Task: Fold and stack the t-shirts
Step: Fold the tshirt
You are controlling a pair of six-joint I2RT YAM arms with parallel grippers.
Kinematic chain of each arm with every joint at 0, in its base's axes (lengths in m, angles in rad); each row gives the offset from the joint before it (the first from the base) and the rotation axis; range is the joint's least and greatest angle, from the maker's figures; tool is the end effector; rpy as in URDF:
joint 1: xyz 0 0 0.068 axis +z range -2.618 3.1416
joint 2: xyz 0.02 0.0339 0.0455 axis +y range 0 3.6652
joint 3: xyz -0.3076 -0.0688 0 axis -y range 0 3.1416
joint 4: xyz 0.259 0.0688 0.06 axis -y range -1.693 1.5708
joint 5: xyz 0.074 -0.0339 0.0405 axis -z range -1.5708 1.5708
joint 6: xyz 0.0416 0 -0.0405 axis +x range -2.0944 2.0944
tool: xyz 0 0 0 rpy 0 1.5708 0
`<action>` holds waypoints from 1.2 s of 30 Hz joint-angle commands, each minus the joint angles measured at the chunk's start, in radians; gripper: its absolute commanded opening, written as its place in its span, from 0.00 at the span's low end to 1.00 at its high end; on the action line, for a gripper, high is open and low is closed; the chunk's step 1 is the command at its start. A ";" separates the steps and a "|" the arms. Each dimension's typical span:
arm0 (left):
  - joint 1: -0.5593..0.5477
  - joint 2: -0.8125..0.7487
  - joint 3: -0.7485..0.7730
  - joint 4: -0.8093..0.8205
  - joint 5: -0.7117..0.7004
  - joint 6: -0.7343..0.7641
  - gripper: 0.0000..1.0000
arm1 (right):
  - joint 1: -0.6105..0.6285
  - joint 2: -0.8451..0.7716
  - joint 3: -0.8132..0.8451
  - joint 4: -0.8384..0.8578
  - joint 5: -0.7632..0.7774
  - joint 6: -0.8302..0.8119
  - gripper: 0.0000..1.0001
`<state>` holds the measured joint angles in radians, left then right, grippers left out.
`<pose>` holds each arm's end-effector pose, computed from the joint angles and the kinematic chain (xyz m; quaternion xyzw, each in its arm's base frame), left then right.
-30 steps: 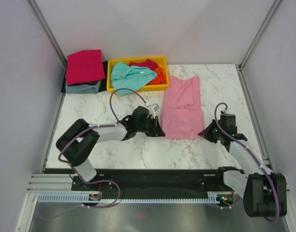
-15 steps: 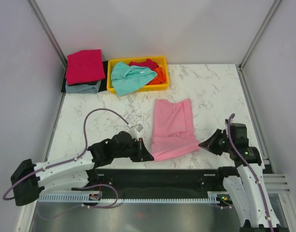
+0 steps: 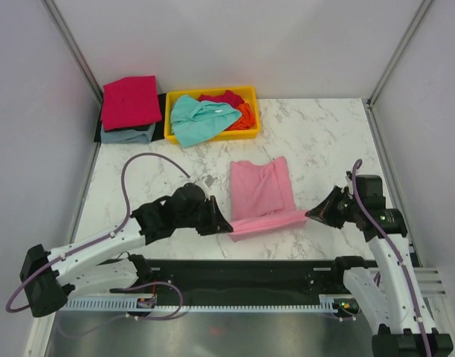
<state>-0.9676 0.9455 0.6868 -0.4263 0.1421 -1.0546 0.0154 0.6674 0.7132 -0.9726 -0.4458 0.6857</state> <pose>0.1057 -0.1638 0.2818 -0.0088 0.9017 -0.3963 0.1726 0.1011 0.0195 0.2865 0.2382 0.8967 0.3029 0.2178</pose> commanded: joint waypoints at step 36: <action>0.524 0.720 0.611 -0.104 0.436 0.387 0.04 | -0.009 0.932 0.591 0.440 0.116 -0.083 0.00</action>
<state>-0.4690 1.6203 1.2499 -0.4839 0.5346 -0.7330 0.0177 1.5459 1.2362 -0.6209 -0.3847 0.6132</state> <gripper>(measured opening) 0.062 0.011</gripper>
